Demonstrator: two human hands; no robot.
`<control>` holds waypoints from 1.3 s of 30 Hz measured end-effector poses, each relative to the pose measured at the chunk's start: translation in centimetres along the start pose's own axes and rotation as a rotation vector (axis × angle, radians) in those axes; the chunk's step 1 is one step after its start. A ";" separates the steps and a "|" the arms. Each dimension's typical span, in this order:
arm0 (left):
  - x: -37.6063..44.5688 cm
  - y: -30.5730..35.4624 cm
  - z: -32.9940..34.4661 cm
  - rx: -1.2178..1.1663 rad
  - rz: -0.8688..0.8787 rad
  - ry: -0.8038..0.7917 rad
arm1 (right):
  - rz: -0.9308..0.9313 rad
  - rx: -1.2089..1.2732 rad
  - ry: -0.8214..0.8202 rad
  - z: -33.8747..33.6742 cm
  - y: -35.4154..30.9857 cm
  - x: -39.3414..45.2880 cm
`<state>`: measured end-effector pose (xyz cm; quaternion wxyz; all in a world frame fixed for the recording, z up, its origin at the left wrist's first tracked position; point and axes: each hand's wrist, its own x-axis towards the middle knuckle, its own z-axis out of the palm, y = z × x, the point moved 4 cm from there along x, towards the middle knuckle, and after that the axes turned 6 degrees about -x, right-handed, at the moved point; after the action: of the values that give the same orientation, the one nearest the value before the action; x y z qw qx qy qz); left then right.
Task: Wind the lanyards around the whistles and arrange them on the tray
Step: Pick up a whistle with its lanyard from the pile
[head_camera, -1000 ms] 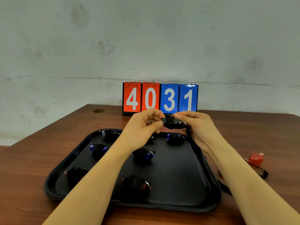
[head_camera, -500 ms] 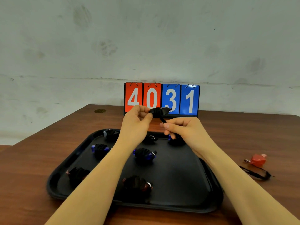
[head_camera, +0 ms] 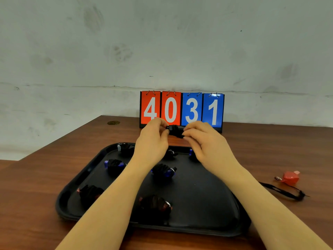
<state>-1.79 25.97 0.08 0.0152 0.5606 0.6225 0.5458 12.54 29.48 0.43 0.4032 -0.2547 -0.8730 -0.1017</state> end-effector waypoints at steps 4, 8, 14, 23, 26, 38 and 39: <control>0.0 0.2 0.1 0.002 0.032 -0.016 | 0.048 0.037 0.079 -0.3 0.3 -0.1; -0.2 0.5 0.2 0.005 0.075 -0.039 | 0.090 0.101 0.137 -0.5 0.5 -0.1; -0.5 1.3 0.5 -0.029 0.143 -0.156 | 0.151 0.145 0.208 -0.9 1.4 -0.2; -1.1 1.9 0.5 -0.089 0.145 -0.279 | 0.574 0.598 0.123 -1.1 2.8 -0.2; -1.2 2.0 0.4 -0.120 0.134 -0.317 | 0.659 0.775 0.041 -1.2 3.2 -0.1; -0.9 2.3 0.4 -0.407 0.054 -0.319 | 0.835 1.148 -0.015 -0.6 3.5 -0.1; -0.9 2.4 0.4 -0.434 0.039 -0.322 | 0.834 1.153 0.001 -0.7 3.5 -0.2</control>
<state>0.43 25.05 1.00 0.2233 0.6359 0.4696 0.5703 14.91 32.13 0.66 0.4795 -0.3134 -0.6175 0.5391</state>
